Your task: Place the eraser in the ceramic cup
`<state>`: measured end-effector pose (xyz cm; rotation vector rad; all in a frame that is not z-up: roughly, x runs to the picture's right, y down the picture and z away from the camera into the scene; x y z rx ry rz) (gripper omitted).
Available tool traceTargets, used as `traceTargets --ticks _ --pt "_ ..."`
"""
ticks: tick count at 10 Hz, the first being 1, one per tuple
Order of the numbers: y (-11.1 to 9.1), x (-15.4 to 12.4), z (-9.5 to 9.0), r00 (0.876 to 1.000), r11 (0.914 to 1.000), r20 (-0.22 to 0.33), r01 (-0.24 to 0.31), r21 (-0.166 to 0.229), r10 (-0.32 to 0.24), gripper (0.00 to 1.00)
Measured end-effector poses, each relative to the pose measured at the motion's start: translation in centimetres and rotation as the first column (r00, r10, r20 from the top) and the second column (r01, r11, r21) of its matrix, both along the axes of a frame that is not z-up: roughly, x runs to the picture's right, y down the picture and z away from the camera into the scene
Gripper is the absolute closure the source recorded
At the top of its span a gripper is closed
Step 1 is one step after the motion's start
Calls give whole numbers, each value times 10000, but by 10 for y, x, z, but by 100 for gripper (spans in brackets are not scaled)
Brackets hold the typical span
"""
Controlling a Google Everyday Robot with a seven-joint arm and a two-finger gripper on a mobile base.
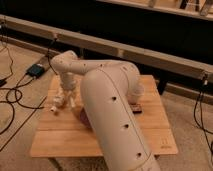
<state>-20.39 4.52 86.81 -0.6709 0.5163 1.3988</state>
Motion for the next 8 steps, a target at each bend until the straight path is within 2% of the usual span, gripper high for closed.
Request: traceTargets --ticks 4,8 --pt "-15 14 -13 9996 9995 -217 173 248 -168 100" --pt "-45 57 -22 9956 9964 -932 -27 843 106 100"
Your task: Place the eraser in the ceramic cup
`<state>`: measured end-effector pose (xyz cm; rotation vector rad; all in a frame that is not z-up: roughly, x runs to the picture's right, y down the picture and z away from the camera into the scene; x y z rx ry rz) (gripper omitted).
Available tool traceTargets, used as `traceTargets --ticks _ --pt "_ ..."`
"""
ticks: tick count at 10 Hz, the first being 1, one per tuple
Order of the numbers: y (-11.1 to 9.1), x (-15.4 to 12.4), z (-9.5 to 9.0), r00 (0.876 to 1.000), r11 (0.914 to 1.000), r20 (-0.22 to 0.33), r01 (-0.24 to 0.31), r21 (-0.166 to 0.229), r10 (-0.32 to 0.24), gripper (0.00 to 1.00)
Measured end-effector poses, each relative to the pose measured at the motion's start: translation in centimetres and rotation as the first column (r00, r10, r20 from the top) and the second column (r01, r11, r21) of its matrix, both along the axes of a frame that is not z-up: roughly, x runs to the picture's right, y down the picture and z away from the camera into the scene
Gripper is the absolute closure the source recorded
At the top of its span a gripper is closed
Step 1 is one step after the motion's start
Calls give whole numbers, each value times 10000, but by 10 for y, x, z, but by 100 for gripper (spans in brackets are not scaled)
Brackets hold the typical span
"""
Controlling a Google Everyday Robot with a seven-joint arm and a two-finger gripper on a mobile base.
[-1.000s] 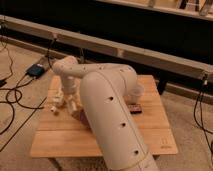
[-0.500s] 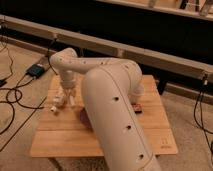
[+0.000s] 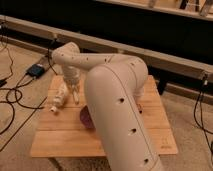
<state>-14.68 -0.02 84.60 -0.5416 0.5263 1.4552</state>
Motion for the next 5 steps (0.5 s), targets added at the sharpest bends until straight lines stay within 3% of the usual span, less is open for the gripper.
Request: traceTargets --ticks 2,5 --pt "-19 33 -7 9979 9979 -479 -416 487 440 100" --pt "-44 68 -22 9924 9884 -850 -778 1303 893 100"
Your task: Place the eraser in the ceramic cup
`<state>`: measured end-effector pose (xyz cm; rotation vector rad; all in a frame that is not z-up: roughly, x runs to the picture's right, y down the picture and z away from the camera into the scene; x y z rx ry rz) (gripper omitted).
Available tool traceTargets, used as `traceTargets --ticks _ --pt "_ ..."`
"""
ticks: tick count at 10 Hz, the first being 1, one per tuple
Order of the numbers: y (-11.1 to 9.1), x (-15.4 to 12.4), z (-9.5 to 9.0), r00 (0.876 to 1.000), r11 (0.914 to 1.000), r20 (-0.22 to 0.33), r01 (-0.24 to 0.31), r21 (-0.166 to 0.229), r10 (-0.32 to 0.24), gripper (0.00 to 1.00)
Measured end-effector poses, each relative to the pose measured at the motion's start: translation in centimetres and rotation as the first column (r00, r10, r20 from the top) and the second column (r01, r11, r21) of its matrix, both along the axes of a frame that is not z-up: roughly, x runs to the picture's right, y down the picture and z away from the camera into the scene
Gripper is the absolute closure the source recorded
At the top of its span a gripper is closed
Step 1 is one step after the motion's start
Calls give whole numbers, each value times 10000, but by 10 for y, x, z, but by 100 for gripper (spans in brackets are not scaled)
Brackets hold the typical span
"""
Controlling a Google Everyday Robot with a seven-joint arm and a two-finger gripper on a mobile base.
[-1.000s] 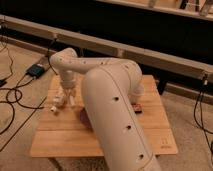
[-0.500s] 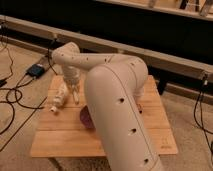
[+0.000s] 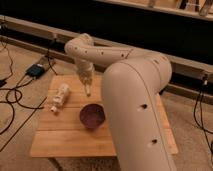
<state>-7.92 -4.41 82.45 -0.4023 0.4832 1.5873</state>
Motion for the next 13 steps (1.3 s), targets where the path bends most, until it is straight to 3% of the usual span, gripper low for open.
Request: traceTargets --ticks 5,9,13 --pt "-17 53 -21 9970 9947 -650 -352 962 416 100" --pt "-29 93 -34 9923 9800 -872 -709 1860 883 100" --pt "-55 146 -48 9836 9601 -1516 -533 2747 980 100"
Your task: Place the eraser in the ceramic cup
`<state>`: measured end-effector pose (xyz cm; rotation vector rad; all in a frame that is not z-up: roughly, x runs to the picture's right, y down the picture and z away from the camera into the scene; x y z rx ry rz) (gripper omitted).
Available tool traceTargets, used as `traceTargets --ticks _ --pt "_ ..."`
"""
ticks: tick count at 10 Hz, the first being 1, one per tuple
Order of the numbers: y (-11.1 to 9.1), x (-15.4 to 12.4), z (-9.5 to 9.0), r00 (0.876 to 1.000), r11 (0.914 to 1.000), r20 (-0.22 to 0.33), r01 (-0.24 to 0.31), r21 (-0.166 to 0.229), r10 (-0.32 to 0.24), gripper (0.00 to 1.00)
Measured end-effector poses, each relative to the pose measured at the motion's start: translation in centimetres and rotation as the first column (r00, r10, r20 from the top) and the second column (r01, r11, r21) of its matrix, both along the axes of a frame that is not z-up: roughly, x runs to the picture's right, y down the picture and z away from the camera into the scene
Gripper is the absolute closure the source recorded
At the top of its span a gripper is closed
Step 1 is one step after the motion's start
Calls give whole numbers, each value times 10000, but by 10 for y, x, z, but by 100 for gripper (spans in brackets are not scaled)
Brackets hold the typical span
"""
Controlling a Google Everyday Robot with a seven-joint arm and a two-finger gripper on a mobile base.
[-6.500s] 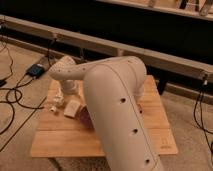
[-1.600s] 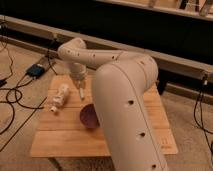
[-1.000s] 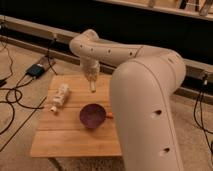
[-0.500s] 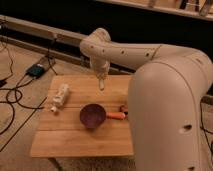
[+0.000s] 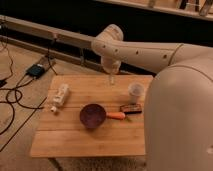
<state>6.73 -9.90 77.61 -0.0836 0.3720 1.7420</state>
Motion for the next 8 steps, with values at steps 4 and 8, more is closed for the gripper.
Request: traceTargets --ticks 4,8 --pt "-11 36 -1 9986 9988 -528 -55 480 80 100" --pt "-15 65 6 9941 9970 -1048 -197 751 276 100"
